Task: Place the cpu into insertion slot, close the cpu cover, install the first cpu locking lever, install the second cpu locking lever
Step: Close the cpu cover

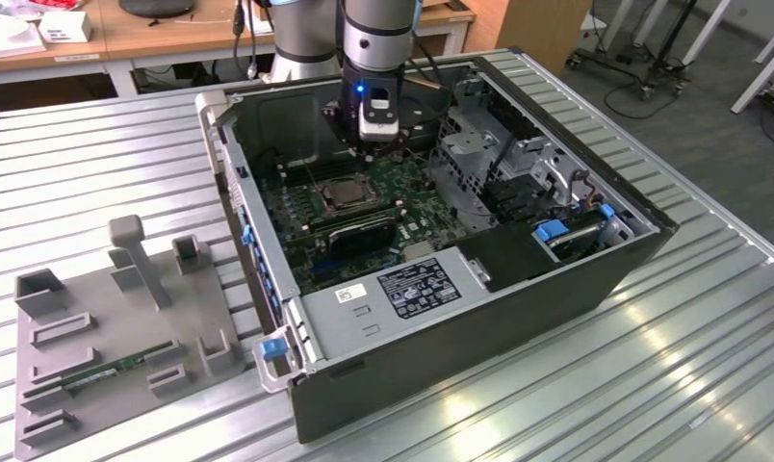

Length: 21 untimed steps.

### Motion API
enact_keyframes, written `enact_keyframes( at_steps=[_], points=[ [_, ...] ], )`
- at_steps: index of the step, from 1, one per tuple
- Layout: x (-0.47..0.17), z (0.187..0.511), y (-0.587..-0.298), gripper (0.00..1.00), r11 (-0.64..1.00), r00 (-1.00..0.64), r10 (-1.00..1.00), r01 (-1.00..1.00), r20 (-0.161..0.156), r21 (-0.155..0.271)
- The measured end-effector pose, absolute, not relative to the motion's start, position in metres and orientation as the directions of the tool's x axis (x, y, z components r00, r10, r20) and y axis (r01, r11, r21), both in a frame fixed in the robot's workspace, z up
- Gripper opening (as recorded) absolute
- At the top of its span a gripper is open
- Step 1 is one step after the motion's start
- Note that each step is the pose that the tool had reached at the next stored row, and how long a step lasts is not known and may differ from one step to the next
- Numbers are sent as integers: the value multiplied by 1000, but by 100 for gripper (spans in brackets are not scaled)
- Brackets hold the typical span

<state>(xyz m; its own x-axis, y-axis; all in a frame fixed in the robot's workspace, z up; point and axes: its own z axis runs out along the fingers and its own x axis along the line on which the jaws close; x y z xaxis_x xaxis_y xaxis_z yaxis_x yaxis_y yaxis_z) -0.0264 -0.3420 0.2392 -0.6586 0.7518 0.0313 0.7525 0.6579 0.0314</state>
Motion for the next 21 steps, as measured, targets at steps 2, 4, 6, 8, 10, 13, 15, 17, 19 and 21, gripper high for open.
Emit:
enact_keyframes(
  at_steps=[2, 4, 6, 8, 10, 13, 15, 17, 19, 21],
  points=[
    [-26, 239, -342, 11, 658, -659, 752, 752, 31, 31],
    [-26, 239, -342, 11, 658, -659, 752, 752, 31, 31],
    [-26, 239, -342, 11, 658, -659, 752, 752, 31, 31],
    [-26, 239, -342, 11, 658, -659, 752, 752, 31, 31],
    [-26, 239, -342, 11, 658, -659, 752, 752, 31, 31],
    [-26, 239, -342, 11, 661, -662, 749, 750, 31, 31],
    [-26, 239, -342, 11, 669, -670, 742, 742, 31, 31],
    [-26, 239, -342, 11, 680, -681, 732, 732, 31, 31],
    [-26, 239, -342, 11, 698, -698, 715, 716, 31, 31],
    [-26, 239, -342, 11, 700, -701, 712, 713, 31, 31]
  ],
)
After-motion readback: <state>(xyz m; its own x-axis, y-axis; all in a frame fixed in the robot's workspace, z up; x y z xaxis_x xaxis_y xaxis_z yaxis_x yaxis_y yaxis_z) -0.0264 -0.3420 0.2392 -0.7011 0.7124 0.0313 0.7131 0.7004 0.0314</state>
